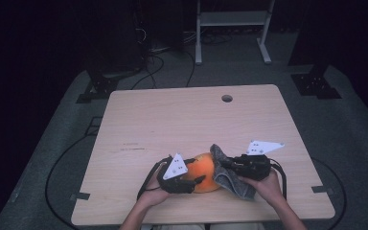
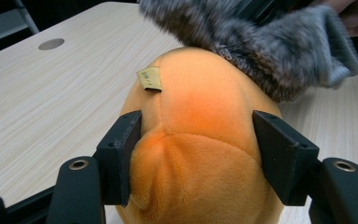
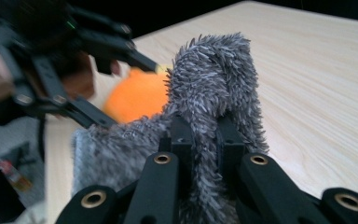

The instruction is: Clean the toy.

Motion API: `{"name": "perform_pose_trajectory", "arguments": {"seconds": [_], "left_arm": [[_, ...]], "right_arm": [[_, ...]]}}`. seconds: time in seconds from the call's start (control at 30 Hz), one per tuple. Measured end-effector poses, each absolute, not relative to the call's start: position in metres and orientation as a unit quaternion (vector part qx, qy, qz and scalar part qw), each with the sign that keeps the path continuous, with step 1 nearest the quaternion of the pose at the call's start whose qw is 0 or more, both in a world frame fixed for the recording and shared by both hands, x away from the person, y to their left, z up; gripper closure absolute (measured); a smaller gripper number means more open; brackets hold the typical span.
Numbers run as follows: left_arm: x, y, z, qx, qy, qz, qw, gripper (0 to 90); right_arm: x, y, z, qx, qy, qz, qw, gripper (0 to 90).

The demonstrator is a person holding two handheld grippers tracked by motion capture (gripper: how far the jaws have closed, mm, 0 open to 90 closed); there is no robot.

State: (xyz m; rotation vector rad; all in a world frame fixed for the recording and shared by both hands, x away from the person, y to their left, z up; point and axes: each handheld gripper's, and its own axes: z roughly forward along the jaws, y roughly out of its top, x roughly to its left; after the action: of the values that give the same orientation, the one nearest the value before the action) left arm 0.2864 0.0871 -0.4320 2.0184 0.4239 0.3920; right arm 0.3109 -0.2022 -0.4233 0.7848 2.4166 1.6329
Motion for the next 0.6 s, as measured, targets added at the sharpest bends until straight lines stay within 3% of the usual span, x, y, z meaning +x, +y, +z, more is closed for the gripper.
{"name": "perform_pose_trajectory", "arguments": {"seconds": [0.2,0.4,0.5,0.6], "left_arm": [[0.287,0.09,-0.433,0.833,0.173,0.153,0.502,35.5],[0.285,0.086,-0.432,0.841,0.161,0.158,0.492,35.6],[0.284,0.089,-0.433,0.84,0.158,0.153,0.495,35.7],[0.284,0.088,-0.433,0.841,0.156,0.155,0.494,35.6]], "right_arm": [[0.318,-0.219,-0.438,0.297,0.804,0.513,0.055,80.8],[0.313,-0.217,-0.432,0.284,0.801,0.523,0.065,80.9],[0.319,-0.22,-0.44,0.298,0.803,0.515,0.035,80.8],[0.317,-0.227,-0.439,0.31,0.807,0.501,0.042,80.8]]}}
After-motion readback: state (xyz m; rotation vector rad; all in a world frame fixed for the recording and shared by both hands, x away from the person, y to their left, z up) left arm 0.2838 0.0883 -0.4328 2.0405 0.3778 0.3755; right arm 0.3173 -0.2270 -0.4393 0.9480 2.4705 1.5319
